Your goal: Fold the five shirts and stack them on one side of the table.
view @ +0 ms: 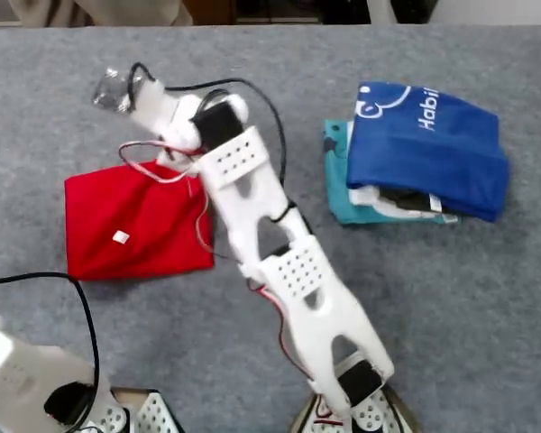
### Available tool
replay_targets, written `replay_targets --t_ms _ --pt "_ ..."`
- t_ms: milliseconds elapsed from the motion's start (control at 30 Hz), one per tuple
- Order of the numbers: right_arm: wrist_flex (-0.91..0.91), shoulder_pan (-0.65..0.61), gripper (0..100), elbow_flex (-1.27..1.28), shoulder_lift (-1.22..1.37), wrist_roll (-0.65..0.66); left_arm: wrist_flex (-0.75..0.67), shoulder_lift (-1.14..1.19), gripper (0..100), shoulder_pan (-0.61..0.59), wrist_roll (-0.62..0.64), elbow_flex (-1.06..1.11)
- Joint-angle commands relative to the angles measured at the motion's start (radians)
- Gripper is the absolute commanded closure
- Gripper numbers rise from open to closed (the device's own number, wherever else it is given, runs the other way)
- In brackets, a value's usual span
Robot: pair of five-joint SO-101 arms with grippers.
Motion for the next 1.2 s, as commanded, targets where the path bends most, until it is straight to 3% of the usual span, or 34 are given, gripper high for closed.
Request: replay_targets --t_ms 0,200,633,1000,1167 --pt "-0.032 -0.124 99.6 -0.033 -0.05 0.006 -0.002 -0.051 98 0.026 -0.005 0.002" --pt "-0.224 -0.196 99.6 0.028 0.122 0.011 -0.009 -0.051 98 -0.017 -0.009 0.0" --pt "0.078 -0.137 99.6 -0.004 0.154 0.011 -0.066 -0.045 98 -0.04 -0.043 -0.005" --pt "0.08 -0.136 99.6 0.179 0.111 0.011 -0.109 -0.044 98 -0.063 -0.044 -0.003" --pt "-0.061 -0.137 99.6 0.182 0.064 0.006 -0.107 -0.044 98 -0.058 -0.044 0.0"
